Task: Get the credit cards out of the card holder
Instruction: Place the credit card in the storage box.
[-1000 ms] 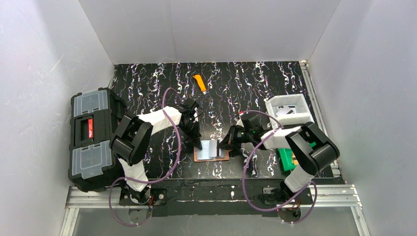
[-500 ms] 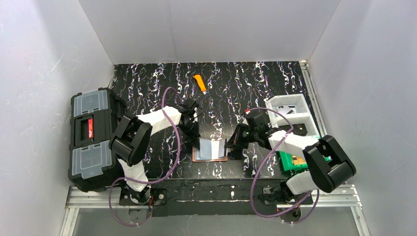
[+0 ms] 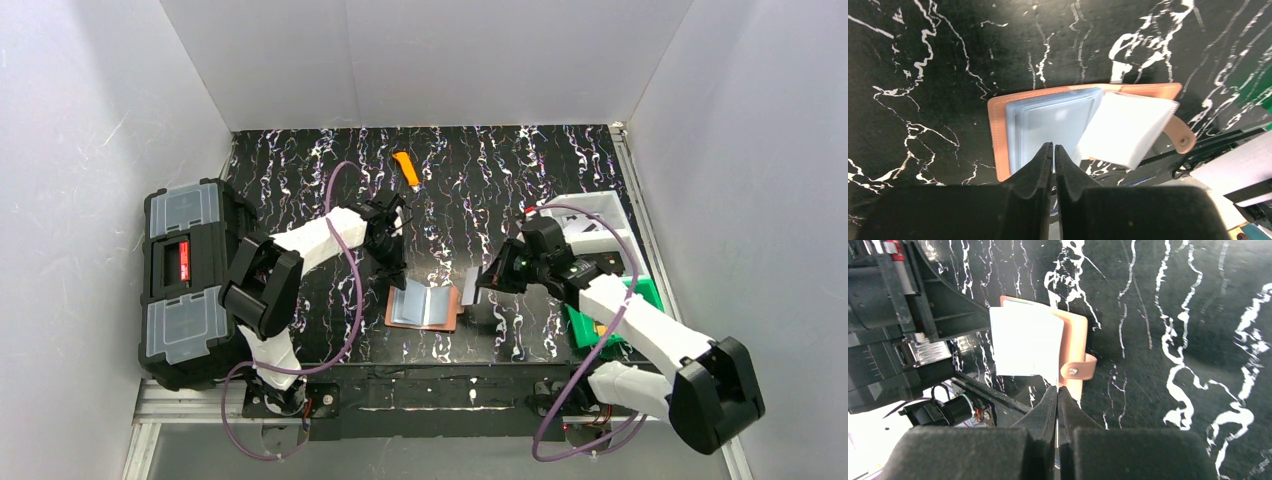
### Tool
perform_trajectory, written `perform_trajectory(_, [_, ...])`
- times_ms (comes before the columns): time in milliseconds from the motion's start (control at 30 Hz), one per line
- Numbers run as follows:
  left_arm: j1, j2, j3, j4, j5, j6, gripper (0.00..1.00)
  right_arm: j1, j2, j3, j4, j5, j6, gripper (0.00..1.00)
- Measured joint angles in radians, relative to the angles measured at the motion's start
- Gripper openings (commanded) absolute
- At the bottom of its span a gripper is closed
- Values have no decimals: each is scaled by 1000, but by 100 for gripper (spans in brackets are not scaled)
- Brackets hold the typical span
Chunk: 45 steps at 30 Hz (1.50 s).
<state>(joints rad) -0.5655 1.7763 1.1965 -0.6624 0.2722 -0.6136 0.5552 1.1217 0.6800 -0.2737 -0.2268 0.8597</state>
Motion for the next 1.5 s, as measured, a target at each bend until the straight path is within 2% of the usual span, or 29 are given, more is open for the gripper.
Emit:
perform_trajectory(200, [0, -16, 53, -13, 1, 16, 12, -5, -121, 7, -151, 94, 9, 1])
perform_trajectory(333, [0, -32, 63, -28, 1, 23, 15, -5, -134, 41, -258, 160, 26, 1])
perform_trajectory(467, [0, -45, 67, -48, -2, 27, 16, -5, -85, 95, -325, 216, 24, 1])
perform_trajectory(700, [0, -45, 123, -110, -42, 27, 17, -5, 161, 309, -407, 281, -51, 1])
perform_trajectory(1033, [25, -25, 219, -178, -77, 37, 17, -6, 317, 442, -435, 301, -151, 1])
perform_trajectory(1300, [47, -13, 246, -198, -75, 73, 17, -18, 326, 458, -440, 291, -167, 1])
perform_trajectory(1500, [48, -13, 246, -198, -31, 118, 18, -36, 238, 451, -476, 303, -132, 1])
